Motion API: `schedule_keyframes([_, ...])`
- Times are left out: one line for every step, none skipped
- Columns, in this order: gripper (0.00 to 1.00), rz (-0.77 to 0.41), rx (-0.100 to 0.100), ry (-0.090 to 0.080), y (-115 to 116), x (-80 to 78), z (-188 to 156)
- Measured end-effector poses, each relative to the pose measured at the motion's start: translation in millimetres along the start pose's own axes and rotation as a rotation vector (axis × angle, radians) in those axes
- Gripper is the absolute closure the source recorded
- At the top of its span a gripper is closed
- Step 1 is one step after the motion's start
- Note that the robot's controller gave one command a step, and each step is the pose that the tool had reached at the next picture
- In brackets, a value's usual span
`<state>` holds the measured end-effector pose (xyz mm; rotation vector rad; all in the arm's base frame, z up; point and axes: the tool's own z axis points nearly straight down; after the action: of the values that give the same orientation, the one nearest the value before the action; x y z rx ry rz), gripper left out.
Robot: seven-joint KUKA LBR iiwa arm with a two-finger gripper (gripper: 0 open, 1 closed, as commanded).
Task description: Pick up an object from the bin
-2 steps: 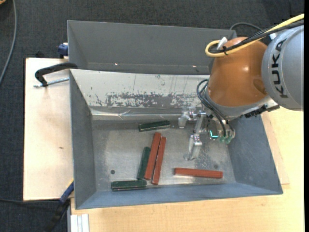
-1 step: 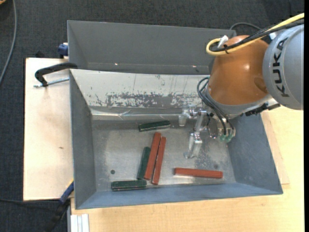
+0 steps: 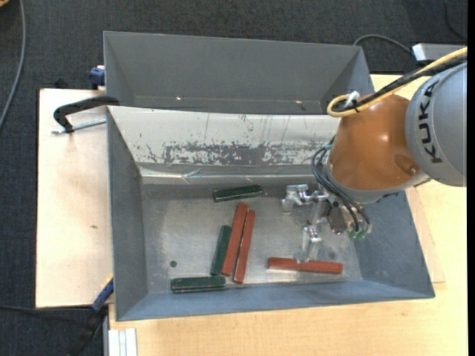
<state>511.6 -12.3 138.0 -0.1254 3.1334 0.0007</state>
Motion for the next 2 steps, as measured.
schedule_keyframes([0.00, -0.198, -0.001, 0.007, -41, 18.4, 17])
schedule_keyframes([0.00, -0.174, 0.002, -0.003, -60, 23.1, -14])
